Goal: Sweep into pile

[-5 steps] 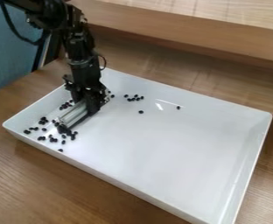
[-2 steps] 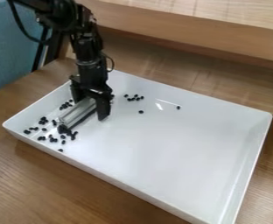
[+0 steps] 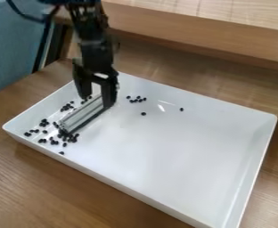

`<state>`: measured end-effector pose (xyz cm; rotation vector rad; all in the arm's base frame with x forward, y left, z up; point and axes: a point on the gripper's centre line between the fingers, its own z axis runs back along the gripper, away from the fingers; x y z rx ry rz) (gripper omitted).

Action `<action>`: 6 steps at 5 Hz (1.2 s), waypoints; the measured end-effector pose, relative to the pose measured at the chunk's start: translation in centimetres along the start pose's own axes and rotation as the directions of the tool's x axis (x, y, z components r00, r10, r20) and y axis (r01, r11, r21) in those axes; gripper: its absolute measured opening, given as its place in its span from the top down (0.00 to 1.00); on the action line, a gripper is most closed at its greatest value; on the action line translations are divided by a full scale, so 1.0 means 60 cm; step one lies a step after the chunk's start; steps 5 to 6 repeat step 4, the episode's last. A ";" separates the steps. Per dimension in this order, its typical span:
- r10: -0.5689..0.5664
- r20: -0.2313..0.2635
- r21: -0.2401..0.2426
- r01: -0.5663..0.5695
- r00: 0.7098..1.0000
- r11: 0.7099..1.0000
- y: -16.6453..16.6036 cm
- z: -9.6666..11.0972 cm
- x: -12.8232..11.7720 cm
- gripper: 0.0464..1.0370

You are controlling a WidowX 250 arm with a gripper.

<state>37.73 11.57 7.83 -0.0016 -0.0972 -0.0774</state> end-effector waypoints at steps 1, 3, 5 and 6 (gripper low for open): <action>0.000 0.003 -0.011 0.000 1.000 1.000 -0.004 0.014 -0.002 0.04; -0.050 0.052 -0.031 0.051 0.997 0.998 -0.036 0.048 0.021 0.04; -0.119 0.060 -0.038 0.121 0.991 0.992 -0.080 0.053 0.034 0.04; -0.119 0.060 -0.038 0.121 0.991 0.992 -0.080 0.053 0.034 0.04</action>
